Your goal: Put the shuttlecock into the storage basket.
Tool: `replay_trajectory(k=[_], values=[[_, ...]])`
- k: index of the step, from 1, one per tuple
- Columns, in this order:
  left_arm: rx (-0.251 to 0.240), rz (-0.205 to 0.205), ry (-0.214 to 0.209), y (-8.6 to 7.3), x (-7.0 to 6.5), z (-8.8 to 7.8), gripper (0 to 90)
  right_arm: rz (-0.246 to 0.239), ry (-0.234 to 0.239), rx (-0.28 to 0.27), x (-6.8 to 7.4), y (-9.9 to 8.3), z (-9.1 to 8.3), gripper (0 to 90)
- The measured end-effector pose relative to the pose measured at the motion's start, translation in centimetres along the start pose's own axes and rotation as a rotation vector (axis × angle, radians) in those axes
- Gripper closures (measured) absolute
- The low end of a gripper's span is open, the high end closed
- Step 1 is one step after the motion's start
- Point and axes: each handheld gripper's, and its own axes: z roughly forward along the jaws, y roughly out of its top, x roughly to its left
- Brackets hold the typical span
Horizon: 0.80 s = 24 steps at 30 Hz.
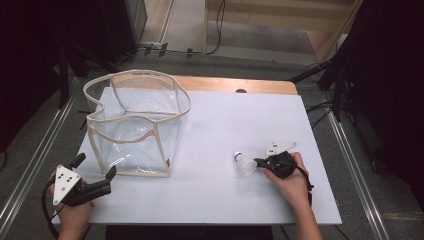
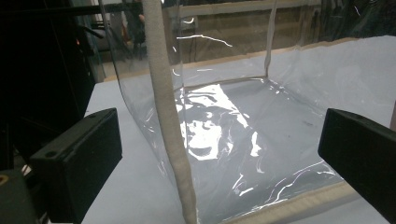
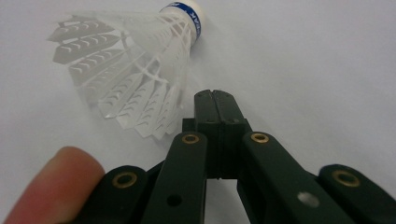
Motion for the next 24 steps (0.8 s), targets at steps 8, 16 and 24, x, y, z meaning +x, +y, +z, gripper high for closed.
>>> replay_trajectory(k=[8, 16, 24], values=[[0.001, 0.002, 0.0, 0.0, 0.0, 0.0, 0.3, -0.043, 0.063, -0.002, 0.9, 0.6, 0.3, 88.0], [0.002, 0.003, -0.001, 0.0, 0.0, 0.0, 0.3, -0.092, 0.096, 0.001, 2.1, 1.5, 0.8, 88.1], [0.004, 0.008, 0.001, 0.0, -0.1, 0.0, 0.3, -0.144, 0.124, 0.006, 4.0, 3.0, 2.0, 88.1]])
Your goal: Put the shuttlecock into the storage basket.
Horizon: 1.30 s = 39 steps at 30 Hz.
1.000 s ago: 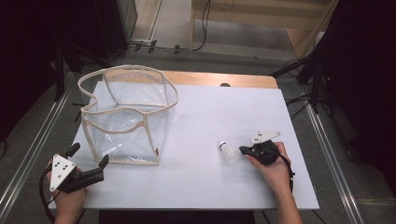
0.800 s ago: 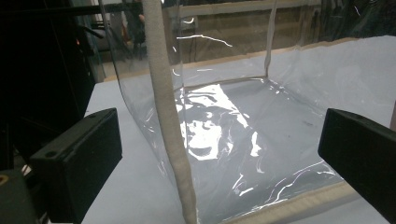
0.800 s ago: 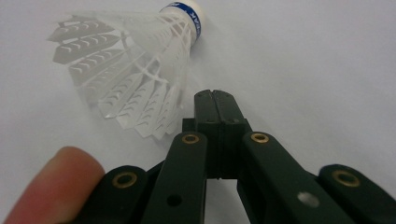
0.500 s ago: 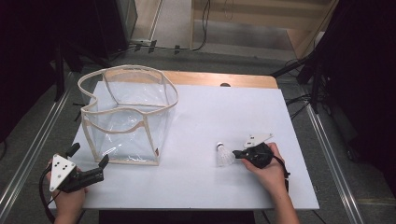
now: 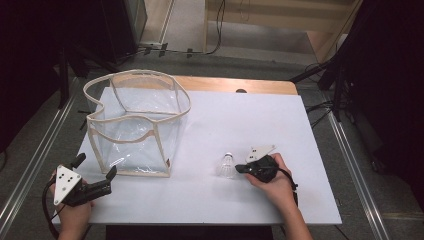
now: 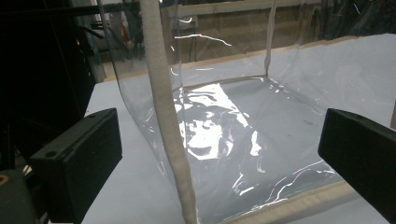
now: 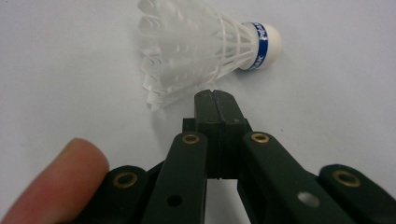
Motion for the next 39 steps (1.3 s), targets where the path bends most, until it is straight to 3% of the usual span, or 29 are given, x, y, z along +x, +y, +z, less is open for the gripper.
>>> replay_trajectory(k=[7, 14, 28, 34, 39], values=[[-0.002, 0.0, 0.009, 0.0, -0.1, 0.0, 0.3, -0.014, 0.025, -0.011, 0.7, 1.3, 1.1, 88.1], [-0.005, -0.003, 0.02, 0.0, 0.0, -0.1, 0.3, -0.008, 0.031, -0.038, 0.5, 2.7, 1.9, 88.1], [-0.01, -0.003, 0.018, -0.1, -0.1, -0.1, 0.3, -0.024, 0.044, -0.024, 0.2, 5.4, 4.3, 88.1], [-0.012, -0.006, 0.013, -0.1, -0.1, -0.1, 0.3, -0.063, 0.05, 0.009, 0.4, 6.9, 5.3, 88.0], [-0.012, -0.008, 0.009, -0.1, 0.0, -0.1, 0.3, -0.065, 0.031, 0.01, -0.3, 8.0, 5.8, 88.1]])
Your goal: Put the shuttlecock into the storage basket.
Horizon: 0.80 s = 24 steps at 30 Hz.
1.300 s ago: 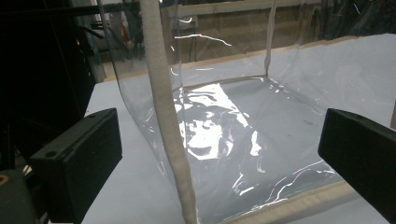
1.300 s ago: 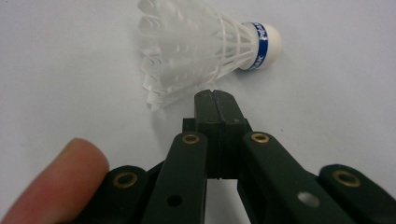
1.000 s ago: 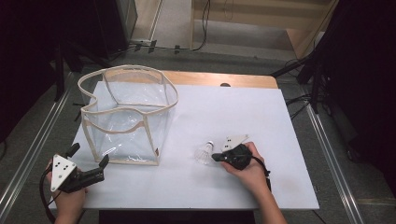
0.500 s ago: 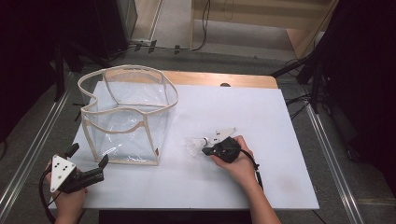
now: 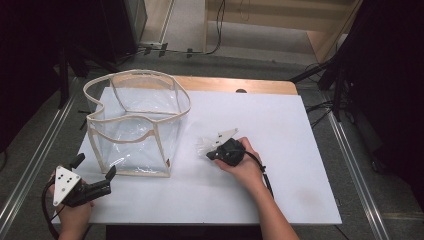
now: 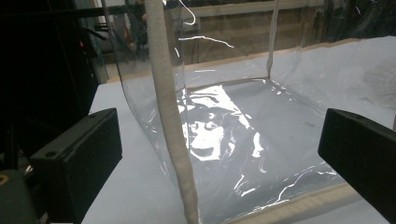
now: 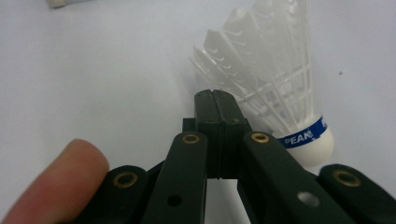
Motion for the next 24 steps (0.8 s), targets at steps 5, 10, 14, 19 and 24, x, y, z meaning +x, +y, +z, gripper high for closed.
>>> replay_trajectory(k=[5, 10, 14, 19, 24], values=[[-0.001, -0.002, 0.0, 0.0, 0.1, 0.0, 0.3, 0.009, -0.027, 0.0, -0.9, 1.0, 0.2, 88.1], [0.0, -0.003, 0.001, 0.0, 0.1, 0.0, 0.3, 0.018, -0.048, 0.004, -1.9, 1.9, 0.4, 88.0], [0.0, -0.005, 0.0, 0.0, 0.1, 0.0, 0.3, 0.028, -0.073, 0.0, -2.8, 2.4, 0.6, 88.0], [0.0, -0.006, -0.001, 0.0, 0.1, 0.0, 0.3, 0.052, -0.09, 0.0, -3.9, 2.7, 0.7, 88.0], [0.001, -0.007, -0.002, 0.0, 0.1, 0.0, 0.3, 0.086, -0.107, -0.006, -5.0, 2.5, 0.6, 88.0]])
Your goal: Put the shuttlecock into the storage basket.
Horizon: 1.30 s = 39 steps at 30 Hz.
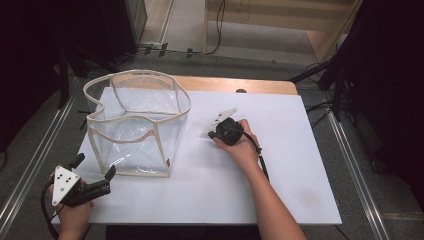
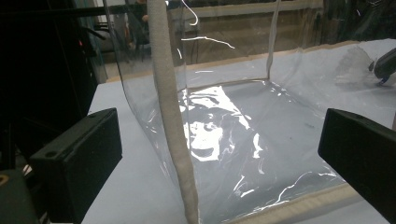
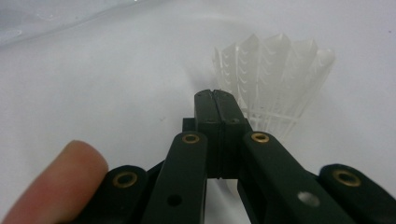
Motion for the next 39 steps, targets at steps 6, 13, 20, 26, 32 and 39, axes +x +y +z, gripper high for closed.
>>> replay_trajectory(k=[6, 13, 20, 26, 32, 39], values=[[0.0, 0.0, -0.001, 0.0, 0.0, 0.0, 0.3, 0.028, 0.007, -0.011, -0.6, -0.3, -0.4, 88.0], [0.001, 0.002, 0.0, 0.0, 0.0, 0.0, 0.3, 0.046, 0.021, -0.056, -0.3, -0.3, -2.7, 73.0], [0.002, 0.002, 0.0, 0.0, 0.0, 0.0, 0.3, 0.119, -0.029, -0.082, -0.9, -0.9, -5.2, 35.9], [0.002, 0.001, 0.001, 0.0, 0.0, 0.0, 0.3, 0.15, -0.095, -0.06, -1.5, -1.4, -5.9, 0.0], [0.004, 0.0, 0.004, 0.0, 0.0, 0.0, 0.3, 0.175, -0.108, 0.018, -2.0, -1.6, -5.3, 0.0], [0.003, -0.003, 0.004, 0.0, 0.0, 0.0, 0.3, 0.202, -0.098, 0.058, -2.1, -1.5, -4.0, 0.0]])
